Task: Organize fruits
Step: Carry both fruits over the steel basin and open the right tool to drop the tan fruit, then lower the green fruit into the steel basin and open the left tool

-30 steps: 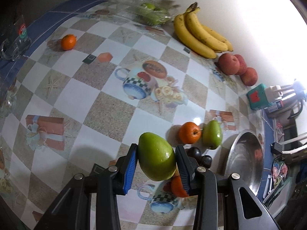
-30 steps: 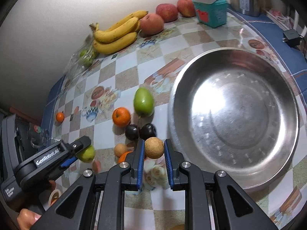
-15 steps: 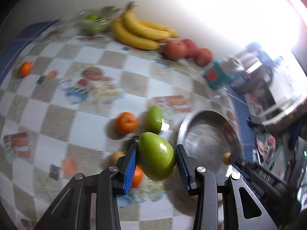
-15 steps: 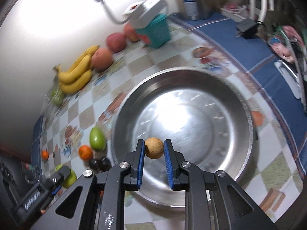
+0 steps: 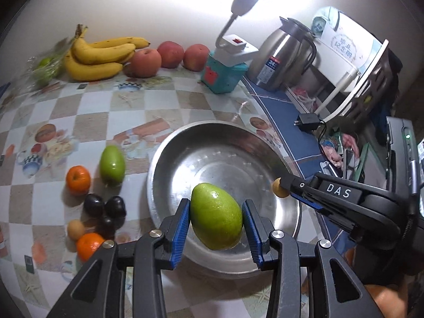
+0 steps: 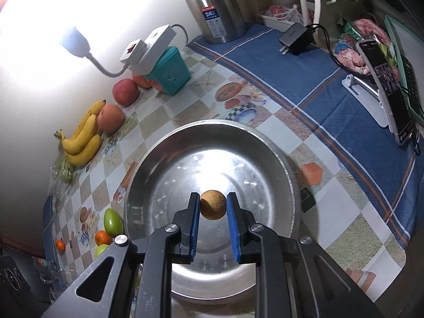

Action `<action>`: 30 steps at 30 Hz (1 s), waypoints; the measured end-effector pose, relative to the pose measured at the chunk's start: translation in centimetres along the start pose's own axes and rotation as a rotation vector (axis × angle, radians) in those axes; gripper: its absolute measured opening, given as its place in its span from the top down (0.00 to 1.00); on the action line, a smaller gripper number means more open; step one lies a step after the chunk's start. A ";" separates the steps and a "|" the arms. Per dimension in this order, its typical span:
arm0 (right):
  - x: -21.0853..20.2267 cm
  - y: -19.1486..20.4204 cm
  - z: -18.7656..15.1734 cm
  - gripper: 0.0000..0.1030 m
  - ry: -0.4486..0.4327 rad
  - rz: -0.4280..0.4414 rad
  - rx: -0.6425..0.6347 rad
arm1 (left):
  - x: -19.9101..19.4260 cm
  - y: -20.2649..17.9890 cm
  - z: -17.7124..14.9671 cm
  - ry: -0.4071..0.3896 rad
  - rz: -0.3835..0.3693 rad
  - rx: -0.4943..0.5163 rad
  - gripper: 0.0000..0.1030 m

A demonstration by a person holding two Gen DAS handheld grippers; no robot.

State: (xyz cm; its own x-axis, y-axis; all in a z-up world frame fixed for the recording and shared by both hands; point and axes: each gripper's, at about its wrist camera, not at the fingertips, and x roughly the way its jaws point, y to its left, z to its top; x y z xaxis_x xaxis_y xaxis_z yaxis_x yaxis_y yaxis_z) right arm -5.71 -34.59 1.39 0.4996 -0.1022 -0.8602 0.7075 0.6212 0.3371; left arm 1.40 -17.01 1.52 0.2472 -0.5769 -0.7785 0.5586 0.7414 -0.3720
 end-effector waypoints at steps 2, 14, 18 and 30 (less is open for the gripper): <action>0.3 -0.1 0.1 0.79 0.002 -0.007 -0.003 | 0.5 0.0 0.0 -0.006 0.006 0.002 0.59; 3.0 1.7 0.7 0.79 -0.049 -0.012 -0.131 | 3.7 2.3 0.4 0.013 0.057 -0.029 0.59; 4.0 1.9 0.6 0.79 -0.029 -0.018 -0.137 | 4.0 2.0 0.4 0.021 0.063 -0.013 0.59; 5.1 1.5 0.3 0.79 0.021 -0.036 -0.116 | 4.4 1.1 0.4 0.014 0.075 0.028 0.58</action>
State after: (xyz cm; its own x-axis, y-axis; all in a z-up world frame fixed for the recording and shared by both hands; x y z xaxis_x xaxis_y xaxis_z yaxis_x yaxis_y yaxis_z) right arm -1.97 -34.37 -2.38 0.4632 -0.1107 -0.8793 0.6620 0.7029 0.2602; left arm 3.44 -18.82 -2.08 0.2783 -0.5155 -0.8104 0.5608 0.7722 -0.2986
